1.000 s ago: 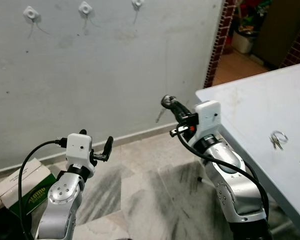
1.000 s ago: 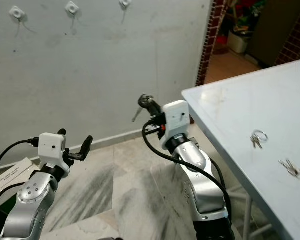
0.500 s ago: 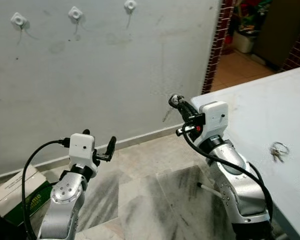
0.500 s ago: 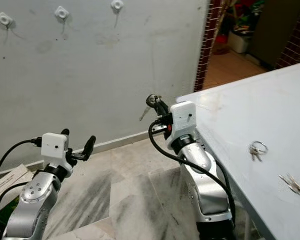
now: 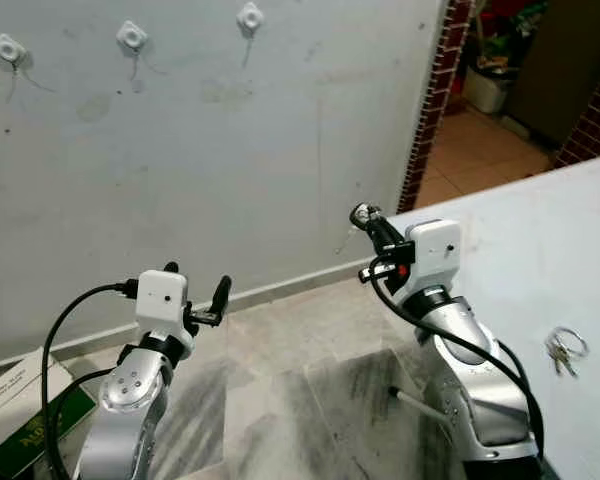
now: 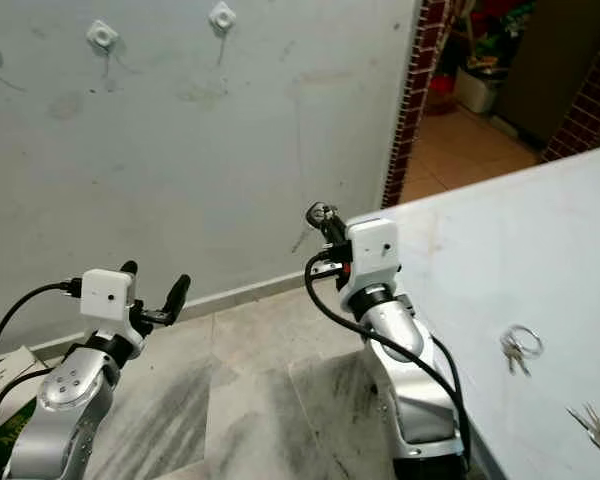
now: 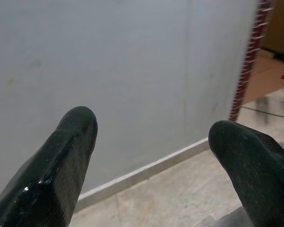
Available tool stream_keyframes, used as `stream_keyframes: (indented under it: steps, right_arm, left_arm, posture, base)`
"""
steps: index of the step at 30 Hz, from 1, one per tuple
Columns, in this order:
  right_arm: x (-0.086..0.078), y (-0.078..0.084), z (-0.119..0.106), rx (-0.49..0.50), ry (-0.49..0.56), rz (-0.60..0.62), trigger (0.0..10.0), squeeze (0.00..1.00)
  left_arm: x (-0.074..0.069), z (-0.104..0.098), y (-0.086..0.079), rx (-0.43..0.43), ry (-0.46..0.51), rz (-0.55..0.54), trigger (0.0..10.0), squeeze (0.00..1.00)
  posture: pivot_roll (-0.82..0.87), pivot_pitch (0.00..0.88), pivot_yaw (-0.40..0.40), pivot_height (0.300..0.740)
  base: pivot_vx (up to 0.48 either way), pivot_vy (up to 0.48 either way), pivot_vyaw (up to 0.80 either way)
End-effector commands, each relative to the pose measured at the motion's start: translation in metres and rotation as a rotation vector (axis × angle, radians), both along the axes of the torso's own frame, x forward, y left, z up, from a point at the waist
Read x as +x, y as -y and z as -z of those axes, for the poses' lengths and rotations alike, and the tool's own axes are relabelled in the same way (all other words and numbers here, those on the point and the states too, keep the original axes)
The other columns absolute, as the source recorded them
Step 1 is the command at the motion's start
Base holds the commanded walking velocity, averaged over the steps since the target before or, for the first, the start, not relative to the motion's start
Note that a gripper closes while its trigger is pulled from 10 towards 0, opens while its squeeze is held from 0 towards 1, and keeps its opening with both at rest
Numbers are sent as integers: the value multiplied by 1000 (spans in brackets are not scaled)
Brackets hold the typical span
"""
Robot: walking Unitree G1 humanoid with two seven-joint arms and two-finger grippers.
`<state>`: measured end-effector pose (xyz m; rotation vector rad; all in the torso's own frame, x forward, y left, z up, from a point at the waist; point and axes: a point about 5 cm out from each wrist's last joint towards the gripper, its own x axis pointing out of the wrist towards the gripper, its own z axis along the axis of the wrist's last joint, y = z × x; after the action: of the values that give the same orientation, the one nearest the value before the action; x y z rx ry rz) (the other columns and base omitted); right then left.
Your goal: Hang keys on a hook
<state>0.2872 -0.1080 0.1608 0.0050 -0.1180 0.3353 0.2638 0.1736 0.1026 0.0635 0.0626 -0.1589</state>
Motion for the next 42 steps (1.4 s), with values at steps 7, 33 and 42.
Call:
stream_keyframes:
  steps: [7,33,42]
  right_arm:
    - [4,-4,-3,-11,24,-17,10000,0]
    - [5,-6,-3,-19,32,-19,10000,0]
    - [6,-6,-3,-18,36,-21,10000,0]
  left_arm:
    - [0,-3,-5,1,6,-10,10000,0]
    - [-1,-2,-4,13,4,-8,10000,0]
    - [-1,-2,-5,15,0,-9,10000,0]
  posture:
    - [35,88,34,740]
    - [35,91,33,740]
    - [35,92,32,740]
  base:
    - [351,259,0]
    - [390,112,0]
    - [424,-144,0]
